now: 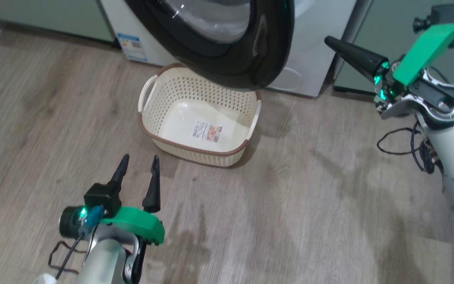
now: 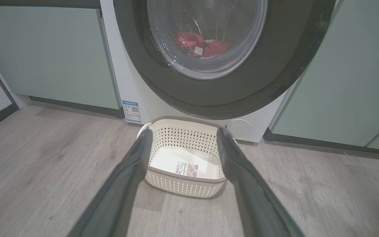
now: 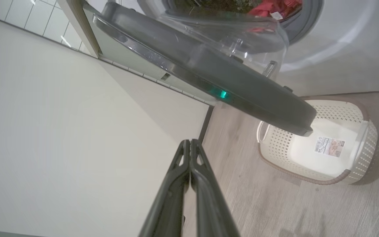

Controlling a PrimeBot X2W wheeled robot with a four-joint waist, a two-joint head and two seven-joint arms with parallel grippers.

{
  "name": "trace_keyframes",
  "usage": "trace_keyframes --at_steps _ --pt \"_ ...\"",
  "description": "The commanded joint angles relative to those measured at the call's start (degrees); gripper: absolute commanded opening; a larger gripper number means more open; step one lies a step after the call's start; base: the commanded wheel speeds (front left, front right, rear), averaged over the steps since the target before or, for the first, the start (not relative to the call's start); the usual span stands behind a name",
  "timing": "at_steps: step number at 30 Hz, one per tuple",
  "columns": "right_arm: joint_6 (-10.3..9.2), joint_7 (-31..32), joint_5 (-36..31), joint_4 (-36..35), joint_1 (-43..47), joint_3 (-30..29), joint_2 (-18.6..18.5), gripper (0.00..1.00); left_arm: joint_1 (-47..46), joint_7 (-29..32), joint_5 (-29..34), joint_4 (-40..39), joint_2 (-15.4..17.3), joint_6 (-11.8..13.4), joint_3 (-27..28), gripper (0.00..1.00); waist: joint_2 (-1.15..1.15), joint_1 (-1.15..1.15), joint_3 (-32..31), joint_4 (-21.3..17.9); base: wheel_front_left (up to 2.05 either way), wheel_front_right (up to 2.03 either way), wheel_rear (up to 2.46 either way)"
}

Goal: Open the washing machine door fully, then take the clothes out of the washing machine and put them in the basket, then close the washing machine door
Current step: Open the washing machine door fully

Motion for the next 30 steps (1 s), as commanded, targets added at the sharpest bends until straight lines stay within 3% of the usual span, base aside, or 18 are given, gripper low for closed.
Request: trace_keyframes --at_steps 1,11,22,30 --pt "0.01 -0.48 0.50 -2.03 -0.11 -0.56 -0.49 0.00 -0.88 -0.54 0.53 -1.62 1.06 -0.14 2.45 1.00 0.00 0.00 -0.70 -0.87 0.00 0.00 0.00" --pt "0.01 -4.63 -0.14 1.42 -1.36 -4.92 -3.34 0.00 -1.04 -0.54 1.36 -2.22 1.06 -1.11 3.80 1.00 0.00 0.00 0.66 -1.61 0.00 0.00 0.00" --pt "0.01 -11.66 -3.04 8.58 -11.81 -9.19 -6.89 0.00 -4.72 -0.54 -0.49 -2.65 1.06 -1.58 2.13 1.00 0.00 0.00 7.71 1.73 0.00 0.00 0.00" --pt "0.01 -12.23 -6.37 14.21 -22.03 -6.61 -4.85 0.00 -8.14 -0.54 -3.12 -2.87 1.06 -0.81 -0.81 1.00 0.00 0.00 12.25 5.16 0.00 0.00 0.00"
